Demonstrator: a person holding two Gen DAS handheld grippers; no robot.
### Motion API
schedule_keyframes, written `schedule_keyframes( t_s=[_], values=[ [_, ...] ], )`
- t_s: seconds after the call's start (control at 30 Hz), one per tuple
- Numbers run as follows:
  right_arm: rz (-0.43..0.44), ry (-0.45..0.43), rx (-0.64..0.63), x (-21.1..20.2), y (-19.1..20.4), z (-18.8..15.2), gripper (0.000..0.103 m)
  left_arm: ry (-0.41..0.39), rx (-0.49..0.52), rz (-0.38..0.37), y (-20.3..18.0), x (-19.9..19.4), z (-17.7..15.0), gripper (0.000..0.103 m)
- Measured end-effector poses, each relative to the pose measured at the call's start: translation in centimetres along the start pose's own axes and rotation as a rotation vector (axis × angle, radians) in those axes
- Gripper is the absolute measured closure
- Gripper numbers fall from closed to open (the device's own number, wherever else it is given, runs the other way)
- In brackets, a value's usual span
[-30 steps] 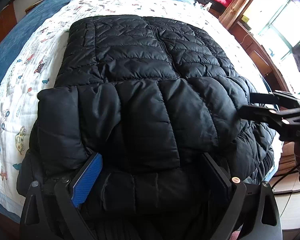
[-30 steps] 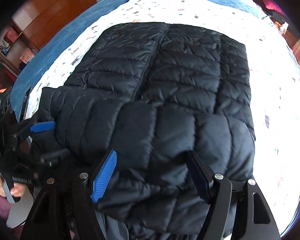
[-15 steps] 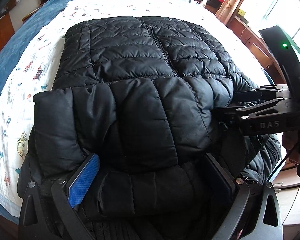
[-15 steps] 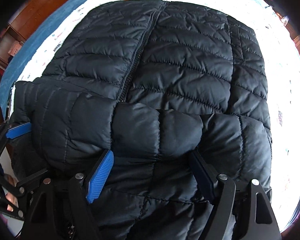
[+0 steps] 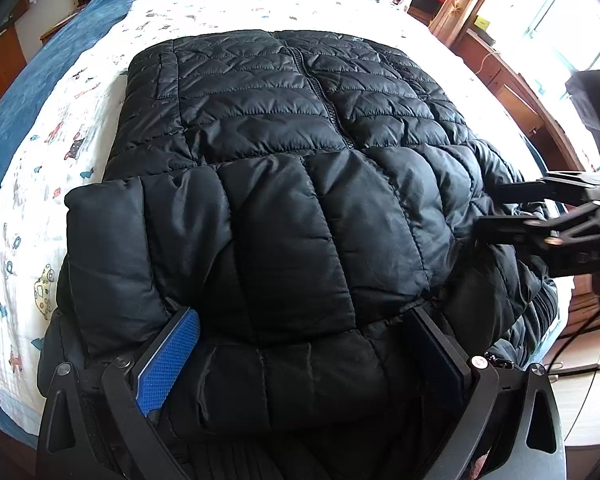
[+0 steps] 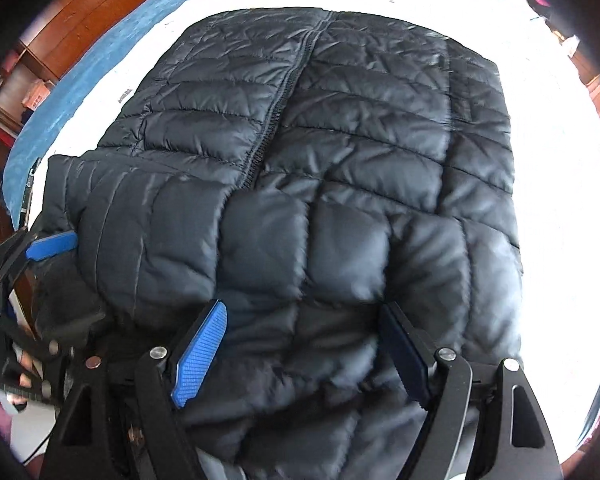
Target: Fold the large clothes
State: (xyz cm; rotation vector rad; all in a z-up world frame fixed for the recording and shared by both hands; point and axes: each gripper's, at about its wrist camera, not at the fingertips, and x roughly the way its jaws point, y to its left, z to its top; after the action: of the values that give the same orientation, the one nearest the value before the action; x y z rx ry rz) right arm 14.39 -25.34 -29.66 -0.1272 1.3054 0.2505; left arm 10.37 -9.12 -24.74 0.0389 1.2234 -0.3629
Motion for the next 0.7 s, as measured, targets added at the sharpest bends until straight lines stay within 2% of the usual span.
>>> schedule_keyframes(
  t_s=[0.2, 0.37, 0.53, 0.7],
  values=[
    [-0.028, -0.011, 0.030, -2.3, -3.1, -3.2, 0.017, 0.005, 0.006, -0.003, 0.0, -0.3, 0.0, 0.000],
    [-0.015, 0.023, 0.062, -1.4, -4.2, -4.5, 0.017, 0.014, 0.012, 0.009, -0.2, -0.1, 0.2, 0.000],
    [-0.015, 0.022, 0.069, 1.3, -4.1, -4.3, 0.012, 0.033, 0.030, 0.003, -0.3, -0.1, 0.3, 0.000],
    [0.019, 0.058, 0.049, 0.0, -4.3, -3.2, 0.012, 0.070, 0.013, -0.063, 0.5, -1.9, 1.3, 0.000]
  ],
)
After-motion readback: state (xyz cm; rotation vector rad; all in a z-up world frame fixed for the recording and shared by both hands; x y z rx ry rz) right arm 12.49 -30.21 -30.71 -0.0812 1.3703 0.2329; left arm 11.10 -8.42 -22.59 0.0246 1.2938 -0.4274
